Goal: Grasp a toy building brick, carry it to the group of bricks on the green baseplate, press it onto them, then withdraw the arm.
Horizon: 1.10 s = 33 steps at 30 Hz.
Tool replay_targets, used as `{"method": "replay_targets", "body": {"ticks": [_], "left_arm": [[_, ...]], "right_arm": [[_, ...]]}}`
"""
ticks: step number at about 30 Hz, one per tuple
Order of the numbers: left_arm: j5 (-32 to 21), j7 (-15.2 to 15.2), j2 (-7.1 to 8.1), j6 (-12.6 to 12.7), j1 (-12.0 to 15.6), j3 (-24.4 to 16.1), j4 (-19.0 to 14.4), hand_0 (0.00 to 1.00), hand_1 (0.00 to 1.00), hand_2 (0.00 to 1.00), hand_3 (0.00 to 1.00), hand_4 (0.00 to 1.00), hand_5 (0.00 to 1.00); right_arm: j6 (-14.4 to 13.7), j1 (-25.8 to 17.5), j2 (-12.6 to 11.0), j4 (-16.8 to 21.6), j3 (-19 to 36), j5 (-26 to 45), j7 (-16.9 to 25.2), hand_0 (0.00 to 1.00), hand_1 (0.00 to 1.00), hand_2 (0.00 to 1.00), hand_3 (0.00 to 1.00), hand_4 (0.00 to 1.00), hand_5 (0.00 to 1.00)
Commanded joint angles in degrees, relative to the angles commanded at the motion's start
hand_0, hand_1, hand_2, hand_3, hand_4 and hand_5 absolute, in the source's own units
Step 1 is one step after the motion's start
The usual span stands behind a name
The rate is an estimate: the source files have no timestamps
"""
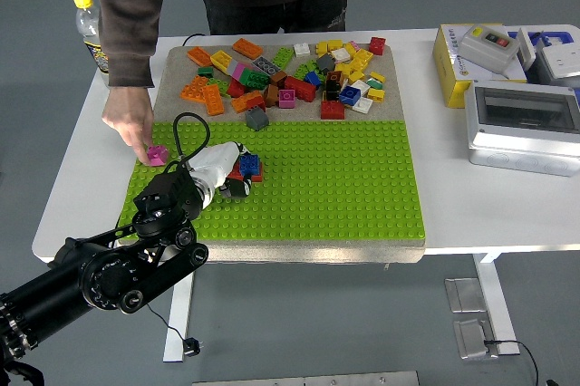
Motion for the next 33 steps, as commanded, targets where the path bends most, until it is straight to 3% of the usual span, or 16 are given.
{"method": "replay_targets", "body": {"ticks": [33], "left_arm": [[-1.0, 0.1, -0.28, -0.5, -0.8, 1.9, 0.9, 0.992, 0.921, 0.907, 0.517, 0.237, 0.179]], "right_arm": [[0.0, 0.3, 0.0, 0.0, -0.1, 0.0, 0.1, 0.708, 0.684, 0.754, 0.718, 0.449, 0.86]]}}
